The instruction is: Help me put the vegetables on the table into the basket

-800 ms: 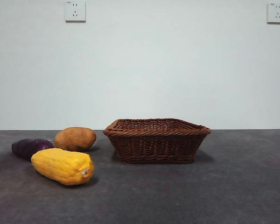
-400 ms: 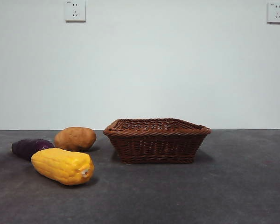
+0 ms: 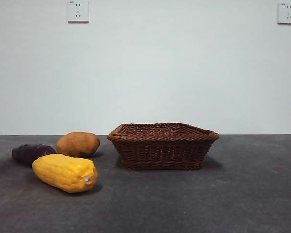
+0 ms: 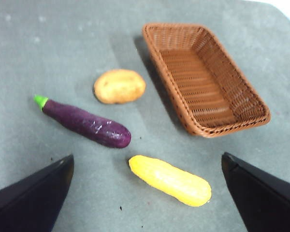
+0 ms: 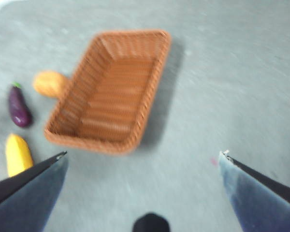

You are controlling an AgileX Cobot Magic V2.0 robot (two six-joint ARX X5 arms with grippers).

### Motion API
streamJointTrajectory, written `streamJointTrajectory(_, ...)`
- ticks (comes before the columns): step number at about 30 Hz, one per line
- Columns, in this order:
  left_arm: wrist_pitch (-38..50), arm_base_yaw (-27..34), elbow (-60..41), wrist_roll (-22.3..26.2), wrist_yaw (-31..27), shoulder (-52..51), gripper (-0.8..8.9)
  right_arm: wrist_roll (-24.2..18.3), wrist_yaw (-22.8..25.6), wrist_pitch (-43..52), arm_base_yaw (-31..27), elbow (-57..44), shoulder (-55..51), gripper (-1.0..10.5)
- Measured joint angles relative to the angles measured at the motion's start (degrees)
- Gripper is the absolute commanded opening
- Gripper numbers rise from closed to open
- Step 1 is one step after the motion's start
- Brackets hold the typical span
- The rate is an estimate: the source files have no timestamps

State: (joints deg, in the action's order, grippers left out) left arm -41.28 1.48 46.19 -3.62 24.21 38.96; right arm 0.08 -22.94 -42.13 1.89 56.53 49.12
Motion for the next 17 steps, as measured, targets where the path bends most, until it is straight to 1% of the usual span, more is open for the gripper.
streamJointTrajectory(3,0.0,0.0,0.0,0.0,0.0,1.0,6.29,0.6,-0.1,1.5,1.6,6.3,10.2,6.3)
streamJointTrajectory(8,0.1,0.0,0.0,0.0,0.0,2.4,6.29,0.8,0.0,1.3,6.8,21.9,31.1,6.3)
streamJointTrajectory(11,0.1,0.0,0.0,0.0,0.0,2.9,6.29,0.8,0.7,-0.5,9.7,30.6,42.9,6.3)
streamJointTrajectory(14,0.2,0.0,0.0,0.0,0.0,3.0,6.29,0.8,3.7,-1.7,12.0,37.8,54.8,6.3)
streamJointTrajectory(17,0.2,0.0,0.0,0.0,0.0,3.0,6.29,0.8,5.4,-2.3,12.8,41.5,60.8,6.2)
